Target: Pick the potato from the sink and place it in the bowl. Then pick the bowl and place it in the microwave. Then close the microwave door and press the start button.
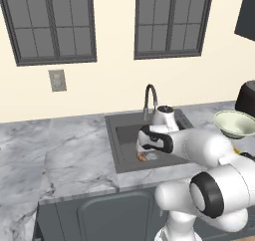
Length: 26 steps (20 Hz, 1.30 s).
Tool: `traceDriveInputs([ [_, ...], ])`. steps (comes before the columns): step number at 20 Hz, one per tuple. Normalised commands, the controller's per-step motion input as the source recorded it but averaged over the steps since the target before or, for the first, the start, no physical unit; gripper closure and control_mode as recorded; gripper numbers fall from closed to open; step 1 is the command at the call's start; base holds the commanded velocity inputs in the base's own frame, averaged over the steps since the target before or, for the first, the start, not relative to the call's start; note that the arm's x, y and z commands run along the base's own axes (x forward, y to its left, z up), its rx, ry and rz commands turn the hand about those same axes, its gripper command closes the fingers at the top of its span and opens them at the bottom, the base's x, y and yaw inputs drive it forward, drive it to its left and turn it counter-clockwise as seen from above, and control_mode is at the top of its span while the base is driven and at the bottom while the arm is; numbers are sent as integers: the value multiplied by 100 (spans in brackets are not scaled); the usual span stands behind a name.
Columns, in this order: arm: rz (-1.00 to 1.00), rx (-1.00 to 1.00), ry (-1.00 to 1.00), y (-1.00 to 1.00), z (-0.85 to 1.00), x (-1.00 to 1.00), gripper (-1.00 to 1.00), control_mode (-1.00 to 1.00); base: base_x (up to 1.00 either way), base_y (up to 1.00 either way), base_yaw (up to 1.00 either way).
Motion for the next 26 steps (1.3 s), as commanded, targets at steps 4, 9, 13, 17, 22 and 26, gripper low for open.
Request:
traceDriveInputs([
  [4, 0, 0, 3, 2, -62, 50, -100, -100, 0, 0, 0],
  [9, 0, 0, 7, 0, -54, 52, -100, -100, 0, 0, 0],
  [13, 0, 0, 6, 1, -46, 47, -100, -100, 0, 0, 0],
  [17, 0, 0, 2, 0, -46, 43, -100, -100, 0, 0, 0],
  [22, 0, 0, 0, 0, -35, 38, -100, -100, 0, 0, 0],
  [26, 0, 0, -1, 0, -41, 26, -100, -100, 0, 0, 0],
])
